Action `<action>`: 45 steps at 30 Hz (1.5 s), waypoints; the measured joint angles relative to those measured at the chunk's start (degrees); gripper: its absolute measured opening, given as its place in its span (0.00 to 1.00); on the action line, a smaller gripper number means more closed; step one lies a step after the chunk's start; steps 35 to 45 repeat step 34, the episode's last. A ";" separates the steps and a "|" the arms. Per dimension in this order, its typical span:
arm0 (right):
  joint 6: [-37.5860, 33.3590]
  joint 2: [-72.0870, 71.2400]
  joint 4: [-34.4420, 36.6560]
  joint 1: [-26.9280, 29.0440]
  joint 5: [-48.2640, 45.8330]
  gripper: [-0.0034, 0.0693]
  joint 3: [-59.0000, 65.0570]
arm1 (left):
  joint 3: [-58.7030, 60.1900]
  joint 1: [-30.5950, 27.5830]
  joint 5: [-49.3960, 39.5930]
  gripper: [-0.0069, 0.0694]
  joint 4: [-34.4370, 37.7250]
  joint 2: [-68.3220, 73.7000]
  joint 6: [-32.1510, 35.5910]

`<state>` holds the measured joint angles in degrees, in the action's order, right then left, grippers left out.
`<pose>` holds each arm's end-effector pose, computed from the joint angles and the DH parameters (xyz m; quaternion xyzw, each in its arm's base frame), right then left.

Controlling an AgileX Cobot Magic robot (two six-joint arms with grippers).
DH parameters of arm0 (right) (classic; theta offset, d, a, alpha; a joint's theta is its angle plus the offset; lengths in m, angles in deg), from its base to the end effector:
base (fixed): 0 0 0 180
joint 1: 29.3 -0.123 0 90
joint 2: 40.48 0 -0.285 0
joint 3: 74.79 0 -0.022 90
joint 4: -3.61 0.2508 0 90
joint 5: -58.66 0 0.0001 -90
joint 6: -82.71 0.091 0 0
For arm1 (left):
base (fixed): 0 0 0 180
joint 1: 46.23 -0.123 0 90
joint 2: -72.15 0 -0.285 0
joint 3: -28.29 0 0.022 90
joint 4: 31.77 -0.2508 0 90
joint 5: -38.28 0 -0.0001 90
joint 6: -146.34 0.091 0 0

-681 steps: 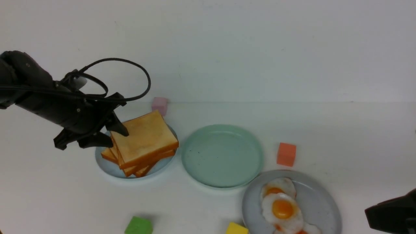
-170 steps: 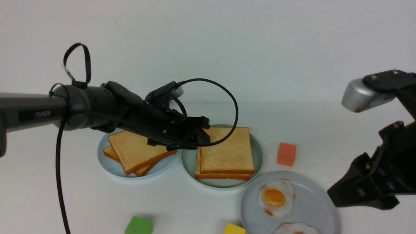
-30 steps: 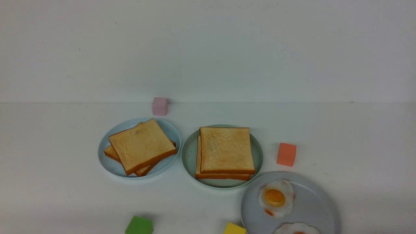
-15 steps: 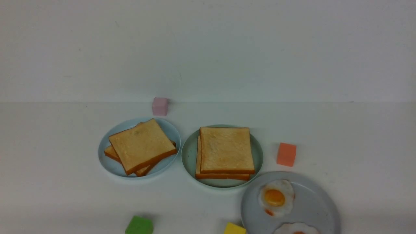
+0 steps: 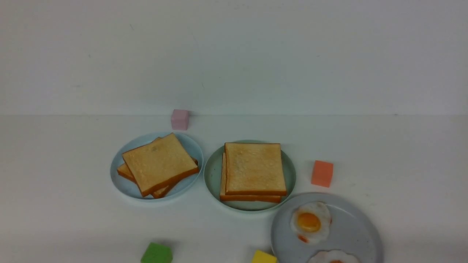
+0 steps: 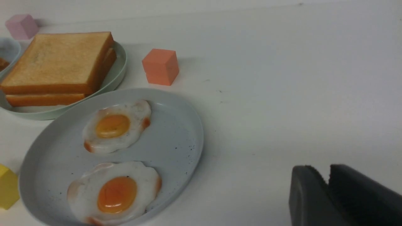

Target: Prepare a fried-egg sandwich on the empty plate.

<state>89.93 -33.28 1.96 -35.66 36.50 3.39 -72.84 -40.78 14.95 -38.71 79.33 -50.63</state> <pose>0.0520 0.0048 0.1733 -0.0015 0.8066 0.0577 0.5883 0.0519 -0.0006 0.1678 -0.0504 0.8136 -0.0615 0.5760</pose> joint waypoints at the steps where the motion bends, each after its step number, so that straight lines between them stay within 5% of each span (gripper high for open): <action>1: 0.00 0.00 0.00 0.00 0.00 0.23 0.00 | 0.00 0.00 0.00 0.10 0.00 0.00 0.00; 45: 0.00 0.00 0.17 0.00 0.00 0.27 0.00 | 0.00 0.00 0.00 0.13 0.00 0.00 0.00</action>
